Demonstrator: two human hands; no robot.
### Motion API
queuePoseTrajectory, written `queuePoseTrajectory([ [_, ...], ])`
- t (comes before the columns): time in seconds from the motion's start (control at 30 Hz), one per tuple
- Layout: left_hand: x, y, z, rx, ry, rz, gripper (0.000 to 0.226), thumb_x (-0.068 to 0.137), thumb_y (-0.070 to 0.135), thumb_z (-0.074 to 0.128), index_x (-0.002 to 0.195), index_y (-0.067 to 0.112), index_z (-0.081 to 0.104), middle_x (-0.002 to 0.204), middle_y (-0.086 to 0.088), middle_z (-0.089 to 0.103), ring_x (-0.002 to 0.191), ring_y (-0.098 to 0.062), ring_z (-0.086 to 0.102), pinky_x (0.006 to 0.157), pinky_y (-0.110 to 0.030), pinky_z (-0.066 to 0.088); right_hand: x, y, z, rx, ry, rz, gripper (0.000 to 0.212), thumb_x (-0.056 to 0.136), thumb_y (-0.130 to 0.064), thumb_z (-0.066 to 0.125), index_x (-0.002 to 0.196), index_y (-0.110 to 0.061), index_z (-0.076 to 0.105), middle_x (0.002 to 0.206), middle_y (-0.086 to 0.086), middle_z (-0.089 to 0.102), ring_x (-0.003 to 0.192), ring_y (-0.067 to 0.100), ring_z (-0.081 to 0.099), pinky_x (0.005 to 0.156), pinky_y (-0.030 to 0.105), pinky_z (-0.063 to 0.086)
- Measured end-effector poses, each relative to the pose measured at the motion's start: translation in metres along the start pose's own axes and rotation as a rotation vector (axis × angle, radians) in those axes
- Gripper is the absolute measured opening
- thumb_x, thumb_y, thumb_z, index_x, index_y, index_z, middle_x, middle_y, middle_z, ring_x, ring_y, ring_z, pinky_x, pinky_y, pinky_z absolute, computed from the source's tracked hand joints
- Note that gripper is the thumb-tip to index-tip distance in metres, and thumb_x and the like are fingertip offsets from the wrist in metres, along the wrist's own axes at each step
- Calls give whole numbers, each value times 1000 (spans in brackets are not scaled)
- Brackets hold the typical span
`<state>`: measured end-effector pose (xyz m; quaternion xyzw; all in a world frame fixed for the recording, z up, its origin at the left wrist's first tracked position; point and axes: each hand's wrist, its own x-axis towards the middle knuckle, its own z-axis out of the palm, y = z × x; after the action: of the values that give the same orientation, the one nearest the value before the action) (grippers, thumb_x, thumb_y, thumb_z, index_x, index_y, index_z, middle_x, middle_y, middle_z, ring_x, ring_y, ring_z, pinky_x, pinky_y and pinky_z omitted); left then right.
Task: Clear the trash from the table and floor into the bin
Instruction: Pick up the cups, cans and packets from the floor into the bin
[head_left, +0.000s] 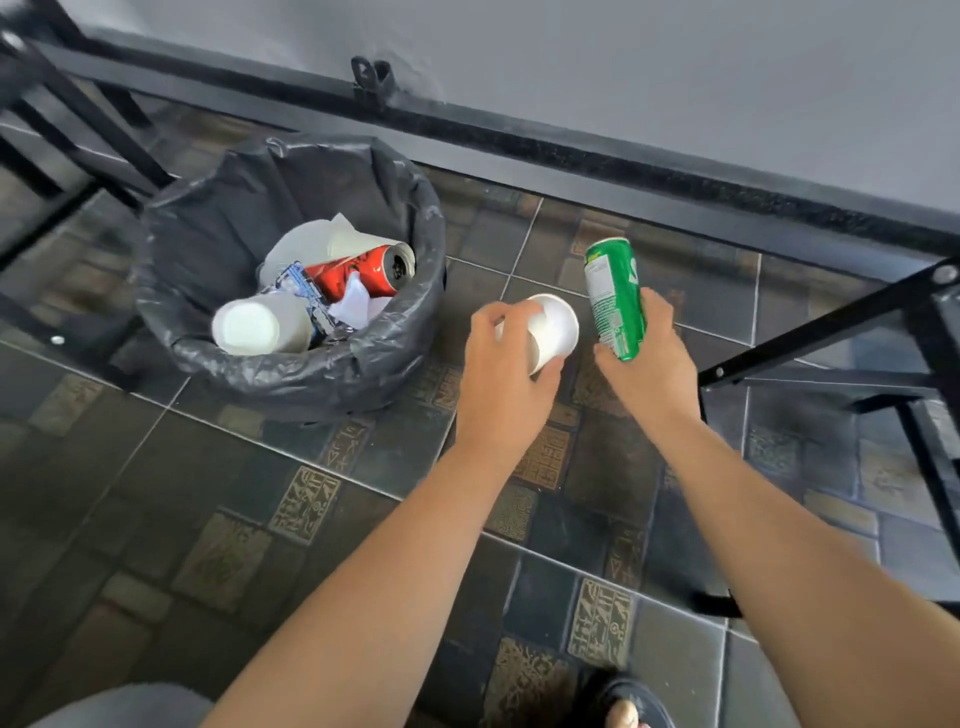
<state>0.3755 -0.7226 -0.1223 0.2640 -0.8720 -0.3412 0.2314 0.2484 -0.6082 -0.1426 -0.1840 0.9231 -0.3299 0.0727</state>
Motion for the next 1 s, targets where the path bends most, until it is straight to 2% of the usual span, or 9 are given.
queuePoseTrajectory([
  [0.1, 8, 8, -28, -54, 96, 43, 57, 80, 16, 77, 130, 13, 50, 133, -8, 42, 121, -24, 46, 91, -38, 55, 4, -37, -14, 142, 97, -14, 67, 83, -31, 66, 141, -25, 32, 126, 0, 60, 108, 22, 59, 78, 25, 38],
  [0.27, 25, 6, -80, -22, 261, 103, 59, 80, 18, 74, 132, 7, 49, 134, -12, 47, 120, -25, 46, 94, -30, 48, 4, -109, -8, 369, 193, -180, 64, 83, -27, 63, 141, -22, 38, 132, -4, 55, 114, 14, 54, 86, 21, 40],
  [0.4, 38, -19, -124, -5, 475, -5, 58, 78, 13, 74, 130, 4, 50, 130, -13, 50, 119, -26, 47, 100, -27, 38, -1, -159, 25, 394, 226, -366, 61, 83, -20, 66, 140, -15, 45, 133, 6, 48, 117, 5, 43, 83, -5, 26],
  [0.47, 40, -39, -141, 22, 532, -58, 56, 76, 9, 73, 127, 3, 51, 129, -13, 50, 118, -28, 48, 101, -32, 40, -3, -181, 40, 406, 193, -412, 58, 83, -21, 66, 137, -16, 47, 131, 3, 49, 118, 8, 46, 85, 1, 30],
  [0.53, 42, -60, -154, 84, 526, -107, 57, 74, 4, 71, 128, 5, 52, 130, -14, 48, 118, -29, 47, 100, -35, 42, -1, -198, 52, 371, 132, -460, 57, 83, -24, 65, 136, -19, 46, 132, 0, 49, 120, 10, 47, 90, 15, 37],
  [0.73, 59, -101, -181, 262, 379, -229, 55, 81, 0, 65, 134, 13, 53, 151, -11, 40, 135, -32, 40, 102, -43, 43, 13, -222, 87, 189, -22, -550, 56, 81, -22, 67, 134, -23, 48, 135, 1, 45, 121, 20, 48, 92, 37, 48],
  [0.83, 68, -113, -184, 328, 272, -311, 57, 92, 16, 65, 144, 28, 46, 163, -3, 24, 147, -26, 28, 108, -45, 38, 21, -225, 97, 67, -66, -579, 59, 87, -24, 66, 141, -26, 44, 147, 2, 38, 131, 21, 42, 101, 40, 45],
  [0.93, 73, -121, -184, 454, 139, -358, 59, 98, 44, 53, 153, 35, 33, 166, -5, 18, 153, -25, 13, 121, -48, 15, 27, -227, 103, -110, -114, -625, 65, 91, -40, 62, 149, -28, 34, 158, 2, 29, 144, 21, 29, 114, 43, 28],
  [1.0, 71, -124, -183, 517, 123, -359, 57, 101, 54, 37, 154, 38, 30, 165, -6, 22, 153, -25, 12, 121, -50, 3, 29, -225, 105, -133, -77, -673, 61, 94, -48, 53, 148, -26, 37, 155, 3, 35, 144, 21, 31, 117, 43, 23],
])
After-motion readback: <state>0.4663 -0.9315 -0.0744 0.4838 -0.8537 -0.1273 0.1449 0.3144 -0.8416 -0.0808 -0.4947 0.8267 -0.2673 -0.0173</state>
